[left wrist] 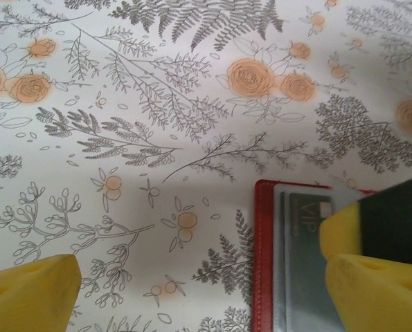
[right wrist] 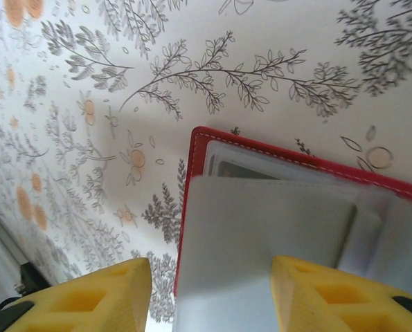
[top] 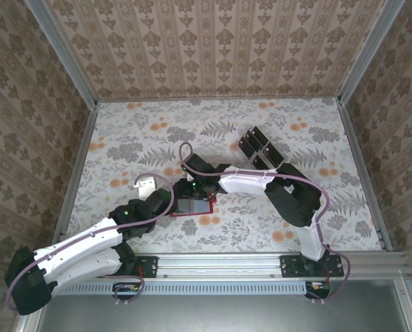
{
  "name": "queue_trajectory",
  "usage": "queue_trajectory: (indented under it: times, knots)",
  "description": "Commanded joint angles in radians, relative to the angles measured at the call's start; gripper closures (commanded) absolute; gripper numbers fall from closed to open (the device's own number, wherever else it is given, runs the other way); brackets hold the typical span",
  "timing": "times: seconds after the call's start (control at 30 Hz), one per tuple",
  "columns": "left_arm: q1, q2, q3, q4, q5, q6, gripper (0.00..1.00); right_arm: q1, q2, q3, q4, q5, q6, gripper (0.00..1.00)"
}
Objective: Put the credit cards into the card holder
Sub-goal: Flip over the card slot in the card holder.
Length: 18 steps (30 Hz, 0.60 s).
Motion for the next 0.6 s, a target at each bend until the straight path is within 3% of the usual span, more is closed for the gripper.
queue_trajectory:
  times: [0.0,0.37,0.57]
  knots:
    - [0.008,-0.003,0.007,0.001,0.019,-0.016,0.0,0.03,0.051,0.055,-0.058,0.006,-0.008,0.49]
    - [0.035,-0.003,0.001,0.008,0.049,-0.002,0.0,0.03,0.067,0.081,-0.063,-0.004,-0.01,0.49]
    - [0.046,0.008,0.011,0.002,0.052,0.004,0.0,0.0,-0.034,0.085,-0.069,-0.002,-0.04,0.49]
